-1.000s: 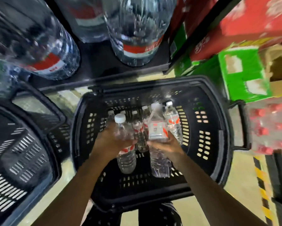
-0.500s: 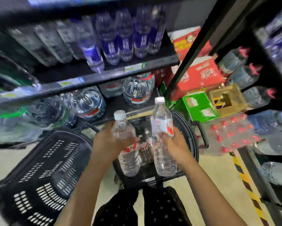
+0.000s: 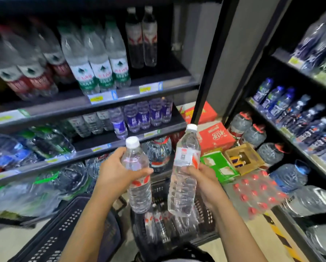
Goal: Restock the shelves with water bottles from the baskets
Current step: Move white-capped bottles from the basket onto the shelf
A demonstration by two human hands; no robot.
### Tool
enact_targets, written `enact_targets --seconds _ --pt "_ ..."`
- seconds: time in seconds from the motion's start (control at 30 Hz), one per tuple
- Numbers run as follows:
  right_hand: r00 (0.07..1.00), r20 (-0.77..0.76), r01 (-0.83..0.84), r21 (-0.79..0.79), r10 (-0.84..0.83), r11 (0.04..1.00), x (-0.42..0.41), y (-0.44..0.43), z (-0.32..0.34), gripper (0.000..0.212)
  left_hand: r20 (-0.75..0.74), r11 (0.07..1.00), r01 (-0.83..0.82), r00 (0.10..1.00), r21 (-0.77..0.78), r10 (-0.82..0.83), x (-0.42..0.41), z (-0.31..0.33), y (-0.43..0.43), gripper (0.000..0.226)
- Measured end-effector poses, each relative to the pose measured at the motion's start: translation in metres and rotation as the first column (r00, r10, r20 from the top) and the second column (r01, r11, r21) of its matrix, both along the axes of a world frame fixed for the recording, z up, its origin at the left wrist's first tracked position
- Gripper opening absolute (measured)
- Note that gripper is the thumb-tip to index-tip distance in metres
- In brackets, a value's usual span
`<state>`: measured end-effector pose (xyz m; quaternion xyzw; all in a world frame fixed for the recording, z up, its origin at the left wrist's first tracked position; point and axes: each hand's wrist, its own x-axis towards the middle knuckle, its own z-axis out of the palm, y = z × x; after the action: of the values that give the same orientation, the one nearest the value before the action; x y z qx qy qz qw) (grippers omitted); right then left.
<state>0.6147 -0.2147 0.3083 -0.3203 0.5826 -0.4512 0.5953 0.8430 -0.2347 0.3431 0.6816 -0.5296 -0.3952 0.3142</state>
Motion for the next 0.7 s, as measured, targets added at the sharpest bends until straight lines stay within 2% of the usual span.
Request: enact_targets --seconds 0.17,0.27,0.37,0.6,0.7 --pt "0.981 -0.193 -0.043 -0.13 0.017 0.991 -0.031 -0.015 0.03 0.027 0.058 0.993 0.018 0.998 -0.116 -0.012 -0.024 0.031 -0.004 0.059" --pt "0.927 -0.372 -0.125 -0.176 0.052 0.976 -0.051 -0.027 0.042 0.039 0.064 0.987 -0.009 0.998 -0.161 0.019 -0.04 0.043 -0.009 0.073" --pt "0.871 -0.486 -0.193 -0.196 0.076 0.961 -0.068 -0.042 0.051 0.048 0.059 0.975 -0.073 0.994 -0.208 0.088 -0.056 0.052 -0.014 0.078" --pt "0.846 -0.531 -0.235 -0.277 0.055 0.932 -0.081 -0.085 0.075 0.045 0.042 0.931 -0.154 0.983 -0.331 0.177 -0.075 0.083 -0.046 0.07" --pt "0.898 -0.44 -0.169 -0.345 0.0 0.923 -0.07 -0.107 0.081 0.054 -0.003 0.894 -0.199 0.976 -0.403 0.216 -0.079 0.093 -0.065 0.066"
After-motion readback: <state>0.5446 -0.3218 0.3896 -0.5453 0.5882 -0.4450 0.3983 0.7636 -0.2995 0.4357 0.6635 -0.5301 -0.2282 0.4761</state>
